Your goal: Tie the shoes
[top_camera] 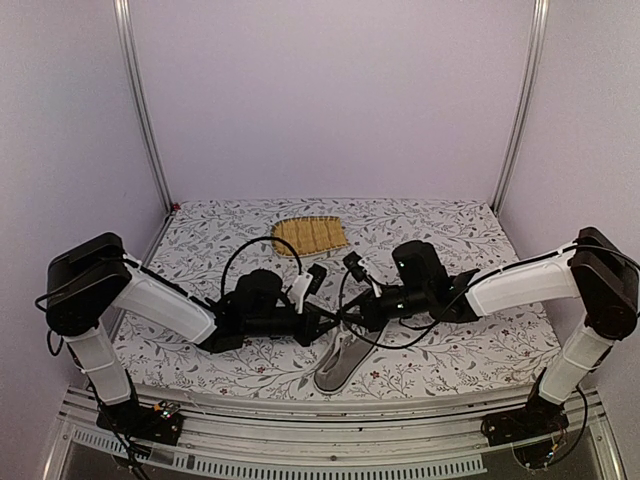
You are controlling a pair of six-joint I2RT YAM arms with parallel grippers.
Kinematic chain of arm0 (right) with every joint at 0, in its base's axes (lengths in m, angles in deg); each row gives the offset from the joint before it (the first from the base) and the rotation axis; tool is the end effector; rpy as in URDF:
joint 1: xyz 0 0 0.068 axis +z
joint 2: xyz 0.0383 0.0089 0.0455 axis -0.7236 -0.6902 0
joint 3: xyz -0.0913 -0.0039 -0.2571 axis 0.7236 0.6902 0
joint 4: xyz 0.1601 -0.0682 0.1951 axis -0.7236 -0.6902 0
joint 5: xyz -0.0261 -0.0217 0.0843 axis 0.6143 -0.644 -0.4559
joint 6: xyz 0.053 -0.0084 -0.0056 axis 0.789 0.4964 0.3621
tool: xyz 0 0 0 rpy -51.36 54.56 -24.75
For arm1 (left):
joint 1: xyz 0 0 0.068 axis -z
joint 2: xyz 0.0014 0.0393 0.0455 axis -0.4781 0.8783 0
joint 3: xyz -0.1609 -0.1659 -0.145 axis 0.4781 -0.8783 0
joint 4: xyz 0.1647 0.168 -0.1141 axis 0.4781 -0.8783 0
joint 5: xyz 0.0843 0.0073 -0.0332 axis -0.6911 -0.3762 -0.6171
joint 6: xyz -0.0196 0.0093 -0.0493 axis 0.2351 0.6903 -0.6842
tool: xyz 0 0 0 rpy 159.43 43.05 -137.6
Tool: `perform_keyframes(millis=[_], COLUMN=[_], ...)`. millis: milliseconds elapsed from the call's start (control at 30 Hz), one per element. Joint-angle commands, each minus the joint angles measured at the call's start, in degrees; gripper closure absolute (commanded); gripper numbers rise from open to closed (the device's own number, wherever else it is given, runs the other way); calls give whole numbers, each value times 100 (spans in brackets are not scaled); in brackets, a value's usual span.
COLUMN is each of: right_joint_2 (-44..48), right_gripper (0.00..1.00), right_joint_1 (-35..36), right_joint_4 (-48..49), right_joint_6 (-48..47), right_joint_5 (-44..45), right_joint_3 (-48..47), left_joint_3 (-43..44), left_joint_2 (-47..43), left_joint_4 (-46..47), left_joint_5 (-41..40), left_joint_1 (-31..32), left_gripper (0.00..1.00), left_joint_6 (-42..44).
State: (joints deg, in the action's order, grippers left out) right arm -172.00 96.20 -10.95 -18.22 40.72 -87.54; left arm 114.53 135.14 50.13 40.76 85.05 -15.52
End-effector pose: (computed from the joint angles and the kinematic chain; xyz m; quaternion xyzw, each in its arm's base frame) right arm 0.2095 0.2719 0.1791 -0.3673 0.7799 0.4094 0.2987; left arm 0.1848 -0.2916 0.1445 0.2620 0.7862 -0.4294 0.3590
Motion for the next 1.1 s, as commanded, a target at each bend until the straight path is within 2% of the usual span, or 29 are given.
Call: perform_keyframes(millis=[0,33,200,267,333,500,600,800,1067], right_joint_2=[15,65,303,390,461,549,566,553,544], right_gripper=[98,98,98,98,98,98,98,98,98], right_joint_1=[82,81,84,79,82,83,81,82,81], right_joint_4=[66,70,71,71,68,70,88,139,182], right_joint_6=[-52,-59,-45,-23,-10,53,84,105,116], right_joint_5=[169,218,366,407,451,463,458,414,383], right_joint_3=[-44,-10,152,212,263,358,377,381,372], left_joint_3=[110,86,-294,-531,-742,-1002,-909,281,1541], left_joint_2=[-5,-47,-460,-727,-985,-1544,-1517,-479,746], left_joint_4=[77,37,-68,-154,-283,-455,-522,-1499,-2122], left_joint_5=[30,17,-35,-29,-31,-84,-92,-228,387], left_joint_1=[68,60,35,2,-83,-460,-800,-1104,-1152], left_gripper=[100,100,61,51,46,44,46,59,61], left_joint_6=[92,93,194,318,456,754,850,1520,2417])
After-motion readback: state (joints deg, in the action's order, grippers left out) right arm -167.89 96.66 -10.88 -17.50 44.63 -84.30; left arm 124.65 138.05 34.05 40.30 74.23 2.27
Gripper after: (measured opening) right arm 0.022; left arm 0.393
